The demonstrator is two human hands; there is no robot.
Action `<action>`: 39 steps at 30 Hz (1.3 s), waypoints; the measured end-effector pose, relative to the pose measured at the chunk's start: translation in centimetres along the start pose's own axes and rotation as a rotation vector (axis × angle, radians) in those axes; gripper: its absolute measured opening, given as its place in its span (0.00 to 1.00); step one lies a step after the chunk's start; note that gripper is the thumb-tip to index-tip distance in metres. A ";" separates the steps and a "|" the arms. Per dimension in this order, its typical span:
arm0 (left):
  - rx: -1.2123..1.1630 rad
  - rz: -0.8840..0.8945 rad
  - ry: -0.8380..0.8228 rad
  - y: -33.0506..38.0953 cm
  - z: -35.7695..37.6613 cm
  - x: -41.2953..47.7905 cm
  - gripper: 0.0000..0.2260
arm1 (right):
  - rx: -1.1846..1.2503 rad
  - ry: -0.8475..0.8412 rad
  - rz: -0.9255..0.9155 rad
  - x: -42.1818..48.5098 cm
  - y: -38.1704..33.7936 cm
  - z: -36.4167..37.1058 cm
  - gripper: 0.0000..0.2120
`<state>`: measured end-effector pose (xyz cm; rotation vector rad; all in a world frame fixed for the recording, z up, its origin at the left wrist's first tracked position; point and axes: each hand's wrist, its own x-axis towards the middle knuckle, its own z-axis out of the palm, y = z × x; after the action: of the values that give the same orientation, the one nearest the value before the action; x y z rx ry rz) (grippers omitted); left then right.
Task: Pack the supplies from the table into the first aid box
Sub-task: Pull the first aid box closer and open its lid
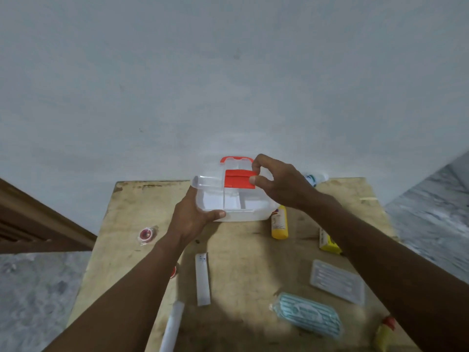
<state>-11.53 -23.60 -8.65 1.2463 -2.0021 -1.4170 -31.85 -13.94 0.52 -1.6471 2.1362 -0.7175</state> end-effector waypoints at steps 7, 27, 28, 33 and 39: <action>0.038 -0.024 -0.023 0.5 -0.1 0.0 0.44 | 0.036 -0.065 0.051 0.8 -0.7 -1.3 0.05; 0.206 -0.164 0.010 1.2 -0.5 -1.3 0.52 | -0.074 0.201 0.086 1.7 -0.6 -1.0 0.08; 0.215 -0.160 0.009 1.2 -0.5 -1.5 0.52 | -0.118 0.247 0.068 1.8 -0.8 -0.9 0.08; 0.251 -0.116 -0.025 1.1 -0.7 -2.2 0.47 | -0.181 0.410 0.040 2.4 -2.3 -1.5 0.09; 0.269 -0.077 -0.024 0.8 -0.7 -2.7 0.45 | -0.313 0.435 -0.019 3.4 -2.2 -1.5 0.08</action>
<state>-9.98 -21.66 -7.20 1.4364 -2.2400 -1.2308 -31.89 -17.32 3.14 -1.7954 2.6537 -0.8450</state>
